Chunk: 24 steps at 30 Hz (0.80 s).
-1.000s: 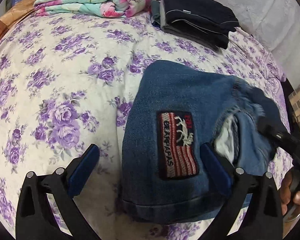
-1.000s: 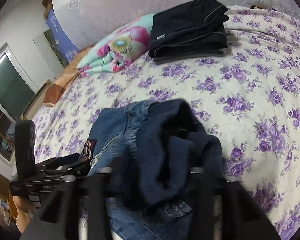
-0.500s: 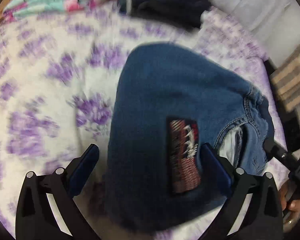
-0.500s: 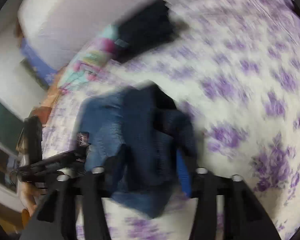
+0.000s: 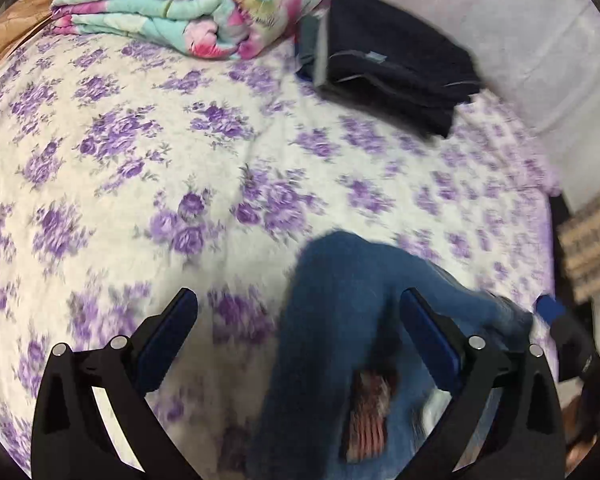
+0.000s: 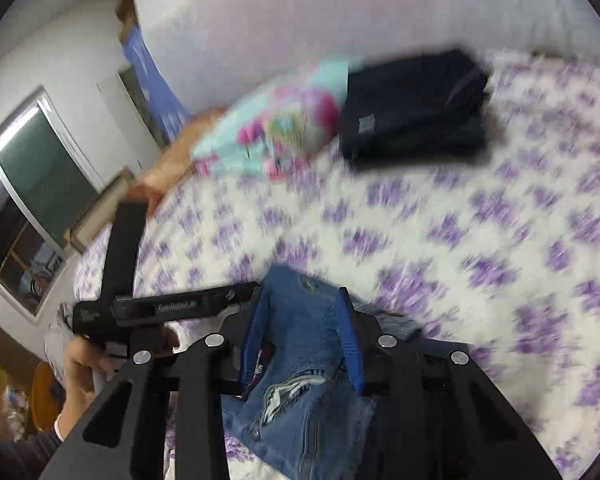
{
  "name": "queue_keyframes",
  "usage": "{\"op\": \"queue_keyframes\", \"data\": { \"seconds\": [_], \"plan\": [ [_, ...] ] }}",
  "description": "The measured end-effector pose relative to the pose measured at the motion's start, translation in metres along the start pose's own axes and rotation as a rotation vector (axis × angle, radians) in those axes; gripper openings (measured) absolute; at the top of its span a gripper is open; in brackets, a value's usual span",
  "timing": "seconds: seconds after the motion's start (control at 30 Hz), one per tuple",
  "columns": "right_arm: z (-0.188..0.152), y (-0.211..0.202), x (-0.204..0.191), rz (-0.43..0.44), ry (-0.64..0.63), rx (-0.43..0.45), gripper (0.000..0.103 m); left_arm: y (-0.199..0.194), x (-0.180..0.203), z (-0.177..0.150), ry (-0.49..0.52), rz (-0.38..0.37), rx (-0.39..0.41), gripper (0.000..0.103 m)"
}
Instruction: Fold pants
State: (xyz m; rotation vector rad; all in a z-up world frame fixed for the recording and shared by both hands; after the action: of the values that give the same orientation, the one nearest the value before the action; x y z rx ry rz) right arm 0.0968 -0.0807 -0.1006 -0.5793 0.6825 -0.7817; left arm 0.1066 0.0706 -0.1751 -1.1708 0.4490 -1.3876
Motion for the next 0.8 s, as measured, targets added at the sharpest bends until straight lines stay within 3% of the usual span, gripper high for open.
{"op": "queue_keyframes", "data": {
  "seconds": [0.07,0.1,0.13,0.2,0.33,0.4,0.47,0.5,0.53,0.63,0.7,0.8],
  "plan": [
    [-0.008,0.026,0.031,-0.144,-0.002,-0.051,0.015,0.021,-0.002,0.003,0.018,0.010,-0.038,0.099],
    [-0.013,0.028,0.048,-0.197,0.015,-0.048,0.012,0.034,-0.002,0.003,0.047,0.013,-0.056,0.099],
    [-0.020,0.030,0.065,-0.192,0.070,-0.051,0.000,0.046,-0.002,0.003,0.068,0.002,-0.080,0.099],
    [-0.034,0.033,0.077,-0.110,0.127,-0.069,0.000,0.051,-0.004,-0.001,0.035,-0.031,-0.107,0.099],
    [-0.038,0.019,0.063,-0.122,0.058,-0.038,0.000,0.037,-0.002,-0.009,0.002,-0.054,-0.125,0.099],
    [-0.036,0.008,0.058,-0.086,0.062,-0.021,0.007,0.021,-0.010,-0.018,-0.037,-0.081,-0.136,0.098],
    [-0.036,-0.013,0.044,-0.030,0.042,0.031,0.041,0.005,-0.015,-0.024,-0.044,-0.102,-0.096,0.098],
    [-0.036,-0.021,0.038,-0.029,0.021,0.060,0.067,-0.003,-0.018,-0.028,-0.036,-0.108,-0.069,0.098],
    [-0.038,-0.028,0.026,-0.043,-0.027,0.090,0.070,-0.004,-0.019,-0.031,-0.032,-0.098,-0.062,0.098],
    [-0.056,-0.012,0.023,-0.125,-0.088,0.020,0.070,0.015,-0.022,-0.043,0.007,-0.029,-0.075,0.099],
    [-0.064,-0.007,0.034,-0.173,-0.091,0.020,0.071,0.017,-0.025,-0.047,0.015,-0.006,-0.003,0.099],
    [-0.071,-0.023,0.032,-0.140,-0.081,0.058,0.071,0.000,-0.016,-0.051,0.109,0.107,0.109,0.099]
  ]
}}
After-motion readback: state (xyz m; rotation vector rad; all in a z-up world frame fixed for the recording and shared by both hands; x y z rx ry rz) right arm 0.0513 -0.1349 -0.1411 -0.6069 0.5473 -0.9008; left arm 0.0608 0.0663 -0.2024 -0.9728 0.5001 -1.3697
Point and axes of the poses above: each gripper's, at about its wrist camera, not at the fingertips, and y roughly the way its jaws point, x to its right, z to its top, the point moved 8 cm from there along y, roughly the way its jaws point
